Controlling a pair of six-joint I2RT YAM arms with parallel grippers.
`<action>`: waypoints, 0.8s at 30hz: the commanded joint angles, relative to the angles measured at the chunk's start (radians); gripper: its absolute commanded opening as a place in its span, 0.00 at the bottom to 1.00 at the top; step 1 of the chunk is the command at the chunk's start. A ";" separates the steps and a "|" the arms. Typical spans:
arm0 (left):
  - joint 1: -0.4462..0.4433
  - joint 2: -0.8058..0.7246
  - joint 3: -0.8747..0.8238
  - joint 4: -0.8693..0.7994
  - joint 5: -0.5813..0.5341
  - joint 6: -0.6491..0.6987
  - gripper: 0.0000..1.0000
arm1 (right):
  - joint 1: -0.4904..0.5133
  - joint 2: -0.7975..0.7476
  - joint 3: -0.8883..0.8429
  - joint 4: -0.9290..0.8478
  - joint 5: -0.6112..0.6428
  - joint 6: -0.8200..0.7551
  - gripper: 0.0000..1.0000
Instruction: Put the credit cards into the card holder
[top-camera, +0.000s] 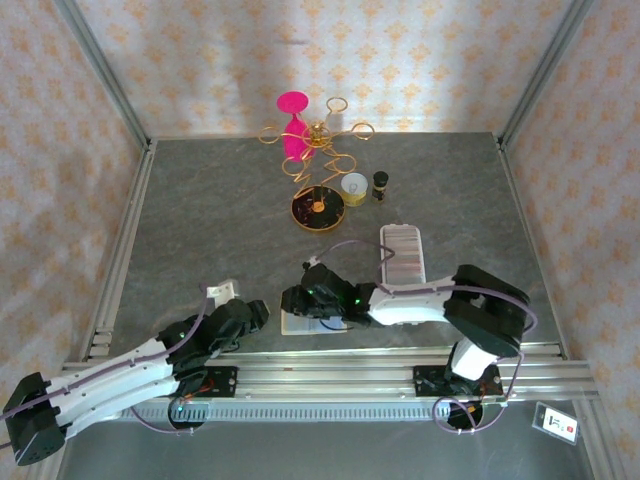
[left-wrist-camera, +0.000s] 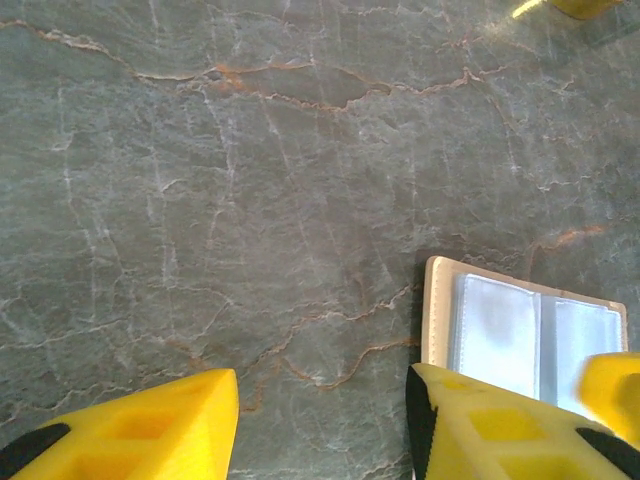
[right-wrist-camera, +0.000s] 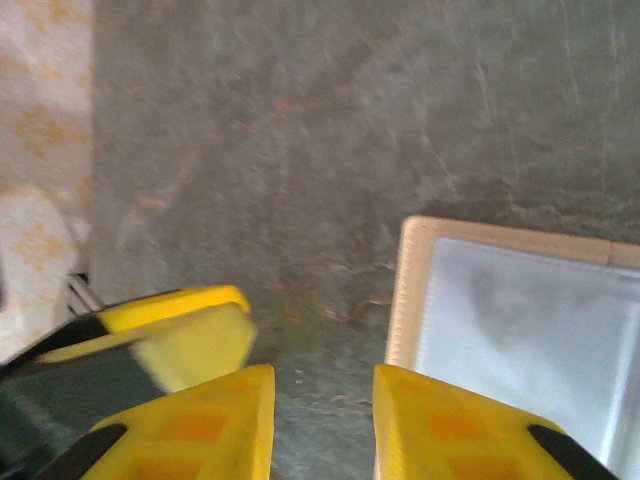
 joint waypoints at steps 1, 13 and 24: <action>-0.006 0.002 0.054 -0.021 -0.029 0.030 0.49 | -0.033 -0.176 0.023 -0.061 0.094 -0.175 0.29; -0.006 0.053 0.123 0.104 0.052 0.153 0.46 | -0.072 -0.813 -0.057 -0.296 0.091 -1.286 0.38; -0.005 0.128 0.116 0.193 0.083 0.125 0.45 | -0.086 -0.836 0.061 -0.933 0.297 -1.822 0.57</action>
